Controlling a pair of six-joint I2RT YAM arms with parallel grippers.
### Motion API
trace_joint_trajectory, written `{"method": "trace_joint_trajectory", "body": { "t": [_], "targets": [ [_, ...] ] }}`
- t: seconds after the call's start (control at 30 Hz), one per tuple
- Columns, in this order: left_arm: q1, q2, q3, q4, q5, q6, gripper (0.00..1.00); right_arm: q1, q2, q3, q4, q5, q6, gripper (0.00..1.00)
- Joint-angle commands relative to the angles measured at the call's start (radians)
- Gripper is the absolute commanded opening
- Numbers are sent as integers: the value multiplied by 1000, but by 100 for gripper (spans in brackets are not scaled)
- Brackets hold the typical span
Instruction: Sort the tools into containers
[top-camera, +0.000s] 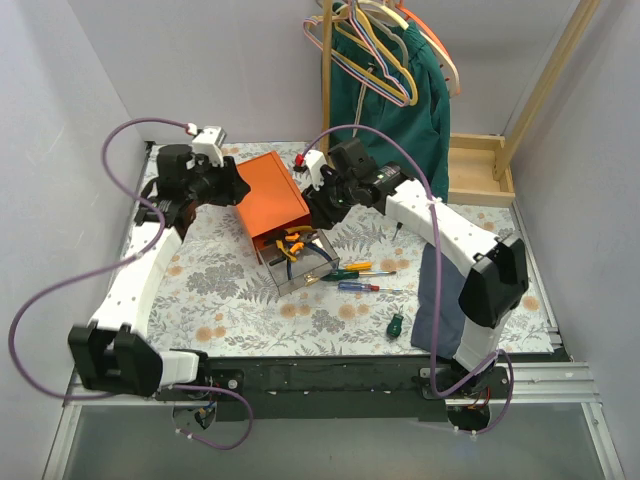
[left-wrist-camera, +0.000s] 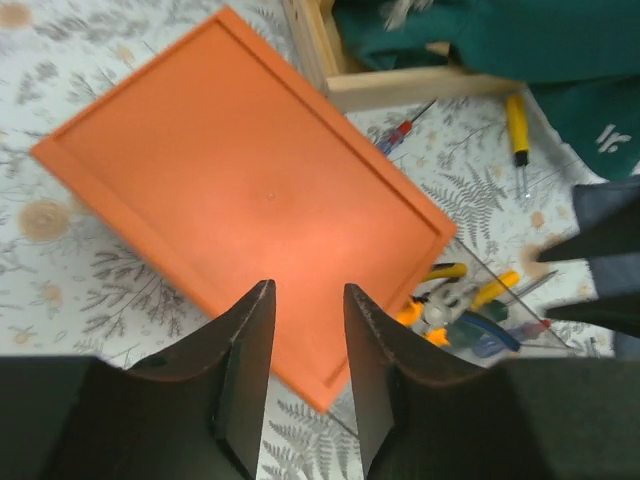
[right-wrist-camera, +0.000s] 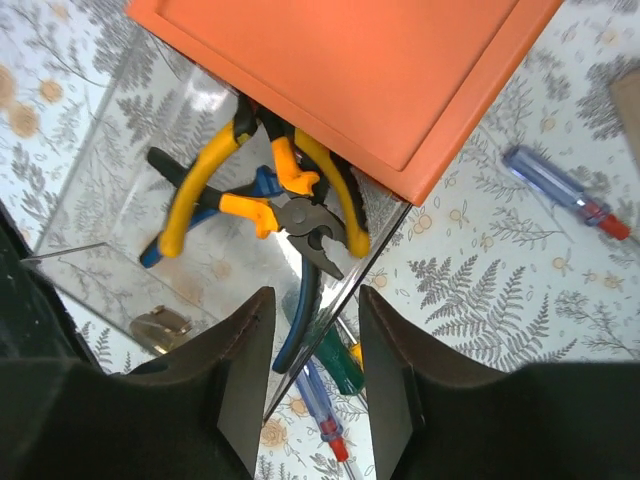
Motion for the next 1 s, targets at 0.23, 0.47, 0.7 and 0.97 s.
{"method": "trace_joint_trajectory", "body": {
  "t": [0.23,0.47,0.7,0.97],
  "targets": [
    [4,382,71,148,95,-72,0,3,-351,-282,18,-183,-296,44],
    [4,490,111,98,34,-56,0,55,-548,-616,145,-206,-482,17],
    [4,498,52,93,-6,-26,0,159,-578,-762,406,-99,-530,8],
    [4,504,39,67,-12,12,0,215,-533,-913,814,50,-691,1]
  ]
}}
